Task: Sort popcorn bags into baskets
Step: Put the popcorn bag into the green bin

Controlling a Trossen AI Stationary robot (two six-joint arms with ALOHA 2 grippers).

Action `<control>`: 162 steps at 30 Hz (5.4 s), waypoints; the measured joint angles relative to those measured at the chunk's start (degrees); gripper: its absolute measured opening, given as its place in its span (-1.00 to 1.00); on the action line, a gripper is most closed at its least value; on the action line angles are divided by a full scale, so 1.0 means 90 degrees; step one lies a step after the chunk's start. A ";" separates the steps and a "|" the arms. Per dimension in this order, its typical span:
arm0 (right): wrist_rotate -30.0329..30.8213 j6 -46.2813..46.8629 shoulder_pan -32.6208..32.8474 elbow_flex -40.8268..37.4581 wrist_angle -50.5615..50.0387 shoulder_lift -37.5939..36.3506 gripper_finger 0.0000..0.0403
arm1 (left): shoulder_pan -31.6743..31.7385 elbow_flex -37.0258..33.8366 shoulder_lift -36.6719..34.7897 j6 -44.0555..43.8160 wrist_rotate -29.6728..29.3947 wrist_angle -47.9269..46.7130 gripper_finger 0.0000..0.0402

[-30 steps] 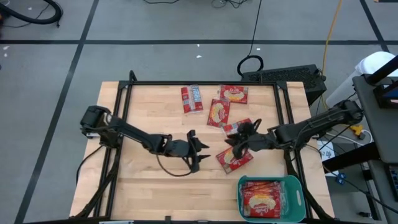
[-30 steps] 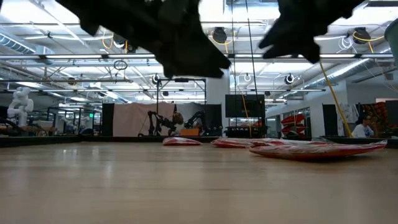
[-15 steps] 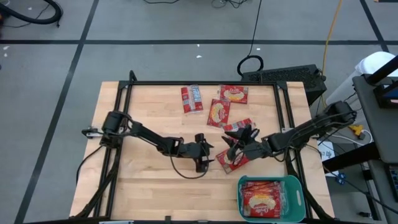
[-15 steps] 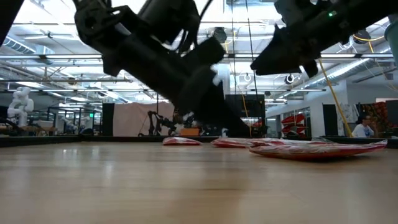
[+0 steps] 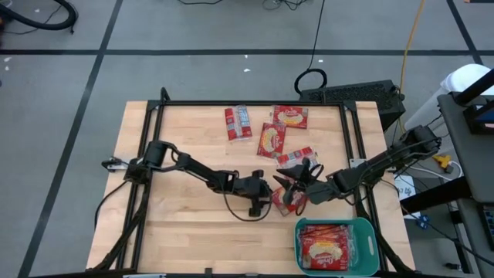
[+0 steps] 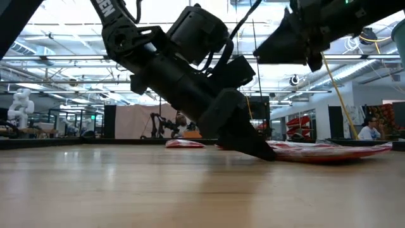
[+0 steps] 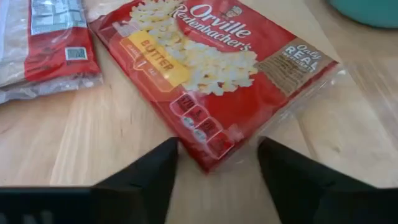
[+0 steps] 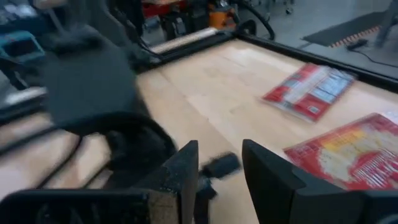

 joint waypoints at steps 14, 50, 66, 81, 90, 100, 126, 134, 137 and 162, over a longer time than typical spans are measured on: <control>-0.0024 0.0449 0.0066 0.0005 0.0193 0.0467 -0.42 | -0.0069 -0.0025 -0.0202 0.1723 -0.0985 -0.0375 -0.98; -0.5022 -0.1082 -0.1364 0.2781 -0.5969 0.0547 -0.09 | -0.1750 -0.0029 -0.1451 0.5011 -0.4567 -0.0750 -1.00; -0.5730 -0.1545 -0.1381 0.2746 -0.5623 0.0761 0.01 | -0.1928 -0.0029 -0.1454 0.5467 -0.4772 -0.0255 -1.00; -0.6193 -0.1617 -0.1339 0.2608 -0.5450 0.1054 -0.95 | -0.1950 -0.0024 -0.1455 0.5026 -0.4789 -0.0189 -0.96; -0.6172 -0.0714 -0.1242 0.2998 -0.6172 0.0829 -0.95 | -0.1963 -0.0022 -0.1459 0.4427 -0.5308 -0.0165 -0.46; -0.5973 0.0034 -0.1029 0.4977 -0.8710 0.0829 -0.96 | -0.2021 -0.0022 -0.2107 0.2894 -0.5714 -0.1290 -0.11; -0.6235 0.3636 0.1652 0.6461 -1.0605 0.0868 -0.95 | -0.1394 -0.0022 -0.2386 0.0555 -0.3676 -0.3868 -0.45; -0.6186 0.3556 0.2182 0.5733 -0.9874 0.1014 -0.95 | -0.1394 -0.0022 -0.2386 0.0543 -0.3671 -0.3861 -0.45; -0.6270 0.3512 0.2192 0.5333 -0.9428 0.1014 -0.95 | -0.1394 -0.0022 -0.2386 0.0531 -0.3597 -0.3861 -0.45; -0.7342 0.2651 0.1648 0.3242 -0.7733 0.1014 -0.44 | -0.1394 -0.0027 -0.2382 0.0582 -0.3523 -0.3839 -0.45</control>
